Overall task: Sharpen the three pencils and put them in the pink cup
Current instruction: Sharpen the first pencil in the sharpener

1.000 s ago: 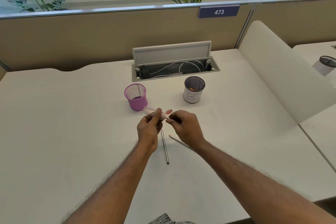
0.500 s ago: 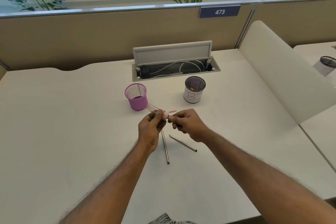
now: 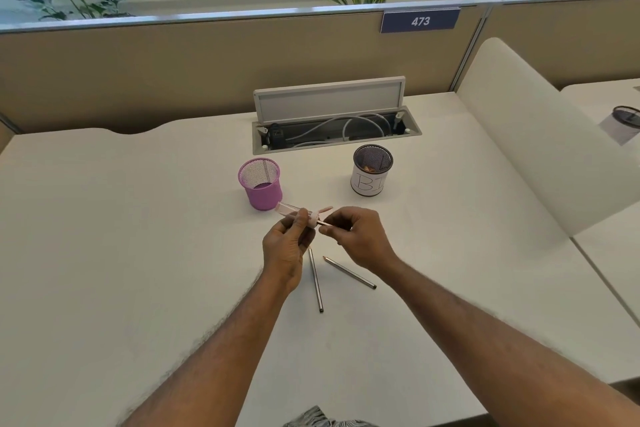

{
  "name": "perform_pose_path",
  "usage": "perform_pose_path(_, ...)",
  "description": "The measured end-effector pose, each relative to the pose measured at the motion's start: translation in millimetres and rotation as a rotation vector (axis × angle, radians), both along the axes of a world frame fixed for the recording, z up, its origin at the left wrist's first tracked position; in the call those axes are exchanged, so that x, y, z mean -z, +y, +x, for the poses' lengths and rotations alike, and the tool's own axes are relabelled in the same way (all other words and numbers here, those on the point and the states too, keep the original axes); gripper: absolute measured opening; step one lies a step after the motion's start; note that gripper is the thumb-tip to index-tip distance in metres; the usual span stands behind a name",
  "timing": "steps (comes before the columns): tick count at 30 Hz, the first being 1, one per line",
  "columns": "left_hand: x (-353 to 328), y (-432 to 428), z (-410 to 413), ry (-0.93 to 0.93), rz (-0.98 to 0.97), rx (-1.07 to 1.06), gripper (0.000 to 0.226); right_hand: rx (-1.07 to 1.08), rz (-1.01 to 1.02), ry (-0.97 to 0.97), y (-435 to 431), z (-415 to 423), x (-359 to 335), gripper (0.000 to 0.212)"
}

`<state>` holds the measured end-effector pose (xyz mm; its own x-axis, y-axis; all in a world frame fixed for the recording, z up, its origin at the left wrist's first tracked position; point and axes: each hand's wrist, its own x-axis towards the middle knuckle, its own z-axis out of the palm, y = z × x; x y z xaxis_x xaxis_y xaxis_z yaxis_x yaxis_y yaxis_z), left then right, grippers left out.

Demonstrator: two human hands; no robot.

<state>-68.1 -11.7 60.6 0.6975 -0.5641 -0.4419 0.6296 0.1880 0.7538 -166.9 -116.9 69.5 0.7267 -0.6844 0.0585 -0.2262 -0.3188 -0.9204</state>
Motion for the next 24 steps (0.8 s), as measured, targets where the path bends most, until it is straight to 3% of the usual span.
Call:
perform_pose_path(3,0,-1,-1,0.024,-0.033,-0.025,0.008,-0.001,-0.053,-0.018,3,0,0,0.006)
perform_pose_path(13,3,1,-4,0.034,-0.081,-0.014,0.012,-0.115,-0.018,0.125,-6,1,-6,0.022)
perform_pose_path(15,3,1,-4,0.017,-0.096,0.002,0.012,-0.119,0.058,0.126,-6,1,-6,0.025)
perform_pose_path(20,3,4,-2,0.017,-0.132,0.044,0.012,-0.159,0.472,0.086,-6,-1,-10,0.028)
perform_pose_path(24,3,4,-1,0.025,-0.14,0.053,0.014,-0.19,0.562,0.121,-8,-1,-13,0.027)
